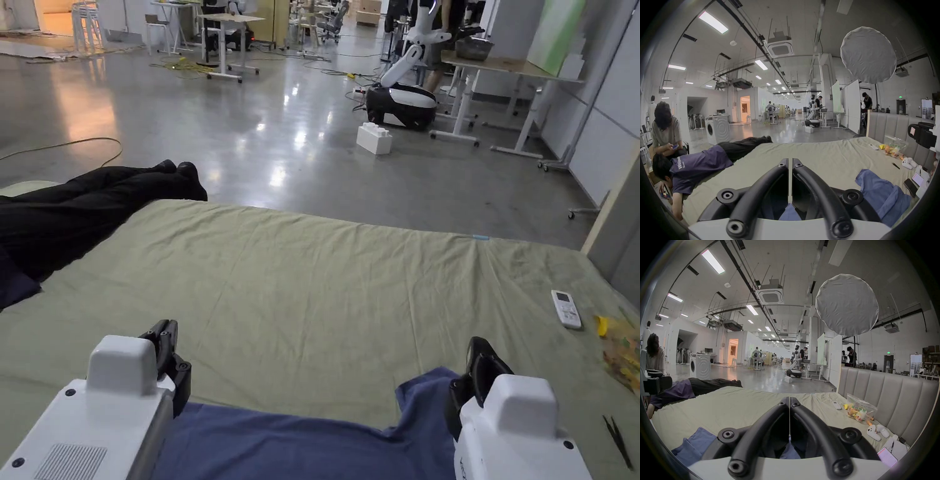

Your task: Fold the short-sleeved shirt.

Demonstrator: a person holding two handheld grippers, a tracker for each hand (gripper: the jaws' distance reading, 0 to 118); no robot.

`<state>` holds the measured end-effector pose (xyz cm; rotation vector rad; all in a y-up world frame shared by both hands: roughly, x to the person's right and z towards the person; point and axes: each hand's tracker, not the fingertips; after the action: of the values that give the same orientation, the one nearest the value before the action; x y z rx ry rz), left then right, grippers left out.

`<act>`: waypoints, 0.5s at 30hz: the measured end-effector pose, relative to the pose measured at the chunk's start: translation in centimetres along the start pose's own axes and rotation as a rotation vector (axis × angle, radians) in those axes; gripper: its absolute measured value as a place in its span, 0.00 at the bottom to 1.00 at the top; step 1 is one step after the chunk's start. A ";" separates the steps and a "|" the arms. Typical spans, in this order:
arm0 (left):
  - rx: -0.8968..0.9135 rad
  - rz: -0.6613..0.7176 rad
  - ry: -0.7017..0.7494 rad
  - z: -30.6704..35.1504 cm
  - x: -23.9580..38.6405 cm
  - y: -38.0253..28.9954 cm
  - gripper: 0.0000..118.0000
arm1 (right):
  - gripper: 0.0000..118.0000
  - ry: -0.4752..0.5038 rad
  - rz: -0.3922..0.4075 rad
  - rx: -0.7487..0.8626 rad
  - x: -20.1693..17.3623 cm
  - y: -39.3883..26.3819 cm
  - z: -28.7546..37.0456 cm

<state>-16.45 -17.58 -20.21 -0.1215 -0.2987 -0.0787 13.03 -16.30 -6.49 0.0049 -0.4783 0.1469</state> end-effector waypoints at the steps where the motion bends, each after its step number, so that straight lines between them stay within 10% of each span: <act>1: -0.031 -0.001 0.008 -0.5 -0.5 -0.5 0.02 | 0.01 0.002 0.003 -0.003 0.0 -0.1 -0.2; 15: -0.617 0.145 -0.060 -16.7 -10.0 -9.9 0.03 | 0.01 0.011 0.045 -0.119 0.0 -3.5 -3.5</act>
<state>-22.05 -28.97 -37.99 -0.7572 -0.3172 -0.0214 15.11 -19.63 -9.51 -0.1231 -0.4759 0.1621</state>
